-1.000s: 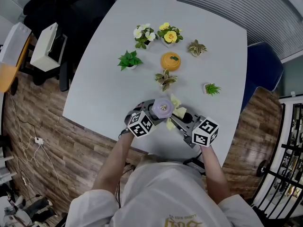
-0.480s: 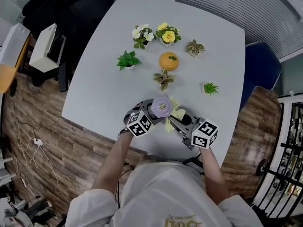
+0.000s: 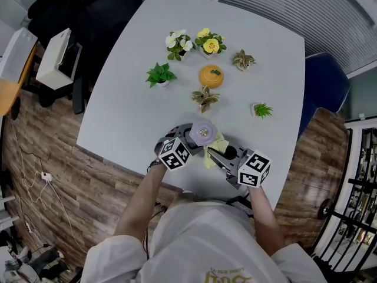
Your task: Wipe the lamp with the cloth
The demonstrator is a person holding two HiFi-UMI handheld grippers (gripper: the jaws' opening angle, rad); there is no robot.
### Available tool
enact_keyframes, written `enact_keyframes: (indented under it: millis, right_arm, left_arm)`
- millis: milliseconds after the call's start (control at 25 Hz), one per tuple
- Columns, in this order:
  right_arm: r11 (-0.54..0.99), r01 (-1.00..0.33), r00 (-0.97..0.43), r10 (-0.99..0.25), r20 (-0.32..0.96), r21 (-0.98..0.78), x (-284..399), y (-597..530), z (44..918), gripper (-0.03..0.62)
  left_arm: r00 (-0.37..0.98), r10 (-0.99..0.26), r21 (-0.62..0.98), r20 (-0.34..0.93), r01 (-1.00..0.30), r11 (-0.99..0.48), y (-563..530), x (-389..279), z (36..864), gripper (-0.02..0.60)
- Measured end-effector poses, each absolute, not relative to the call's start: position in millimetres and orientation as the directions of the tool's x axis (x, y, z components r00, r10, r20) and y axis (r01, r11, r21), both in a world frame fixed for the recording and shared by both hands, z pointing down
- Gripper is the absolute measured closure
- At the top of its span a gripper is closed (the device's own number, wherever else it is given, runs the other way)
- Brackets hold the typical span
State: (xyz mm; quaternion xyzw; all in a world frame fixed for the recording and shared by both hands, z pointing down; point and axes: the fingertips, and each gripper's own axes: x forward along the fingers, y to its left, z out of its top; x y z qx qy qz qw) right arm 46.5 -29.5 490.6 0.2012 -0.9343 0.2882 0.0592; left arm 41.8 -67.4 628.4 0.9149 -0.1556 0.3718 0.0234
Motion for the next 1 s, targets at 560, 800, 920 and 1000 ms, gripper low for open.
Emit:
enact_keyframes:
  millis: [560,800,920,1000]
  right_arm:
    - [0.765,-0.386,-0.923,-0.318,0.218,-0.515,30,-28,490,0.548]
    - [0.772,-0.378,-0.925,-0.300,0.232,-0.511,22,-27,495,0.548]
    - [0.771,-0.383,-0.923,-0.293,0.251,-0.508,20,-28,502,0.548]
    - [0.770,-0.389,-0.919,-0.288,0.268,-0.506,19,-29,506,0.548]
  left_arm:
    - [0.676,-0.267,-0.074,0.687,-0.301,-0.951,-67,41,629,0.264]
    - [0.676,-0.268,-0.074,0.686,-0.301,-0.951,-67,42,628,0.264]
    - [0.677,-0.267,-0.074,0.686,-0.300,-0.951,-67,42,628,0.264]
    - [0.677,-0.266,-0.073,0.686,-0.300,-0.951,-67,42,629,0.264]
